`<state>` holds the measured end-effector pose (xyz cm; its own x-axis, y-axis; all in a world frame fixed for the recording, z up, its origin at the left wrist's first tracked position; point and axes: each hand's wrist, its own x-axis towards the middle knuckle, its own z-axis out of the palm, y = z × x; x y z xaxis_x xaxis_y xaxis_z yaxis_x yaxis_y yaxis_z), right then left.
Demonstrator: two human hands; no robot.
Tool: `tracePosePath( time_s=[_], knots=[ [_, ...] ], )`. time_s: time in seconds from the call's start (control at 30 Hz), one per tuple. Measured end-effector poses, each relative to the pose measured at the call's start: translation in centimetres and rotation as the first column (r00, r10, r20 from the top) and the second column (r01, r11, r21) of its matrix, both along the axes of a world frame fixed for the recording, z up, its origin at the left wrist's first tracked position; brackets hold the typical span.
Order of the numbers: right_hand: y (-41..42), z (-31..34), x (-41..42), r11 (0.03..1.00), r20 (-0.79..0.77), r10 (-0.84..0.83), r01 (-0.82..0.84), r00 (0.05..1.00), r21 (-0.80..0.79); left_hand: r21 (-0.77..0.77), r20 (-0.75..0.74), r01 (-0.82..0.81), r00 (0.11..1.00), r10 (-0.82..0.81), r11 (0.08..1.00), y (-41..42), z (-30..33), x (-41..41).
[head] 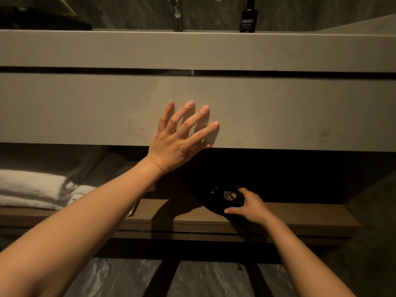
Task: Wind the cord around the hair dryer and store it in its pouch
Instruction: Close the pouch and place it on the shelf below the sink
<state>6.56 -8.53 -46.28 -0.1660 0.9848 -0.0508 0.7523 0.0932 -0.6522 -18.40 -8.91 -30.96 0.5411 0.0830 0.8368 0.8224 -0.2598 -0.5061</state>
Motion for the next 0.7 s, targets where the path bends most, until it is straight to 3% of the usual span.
tracePosePath(
  time_s=[0.33, 0.47, 0.7],
  knots=[
    [-0.3, -0.2, -0.8, 0.998, 0.091, -0.040, 0.036, 0.995, 0.049, 0.004, -0.002, -0.002, 1.000, 0.002, 1.000, 0.1, 0.0, 0.1],
    [-0.2, -0.1, -1.4, 0.989, 0.239, -0.088, 0.056, 0.967, 0.135, 0.008, -0.004, 0.009, 1.000, -0.009, 1.000, 0.1, -0.1, 0.1],
    [-2.9, 1.1, -1.6, 0.951, 0.311, -0.158, 0.060, 0.937, 0.303, 0.003, -0.002, 0.008, 1.000, -0.008, 1.000, 0.0, -0.4, 0.1]
  ],
)
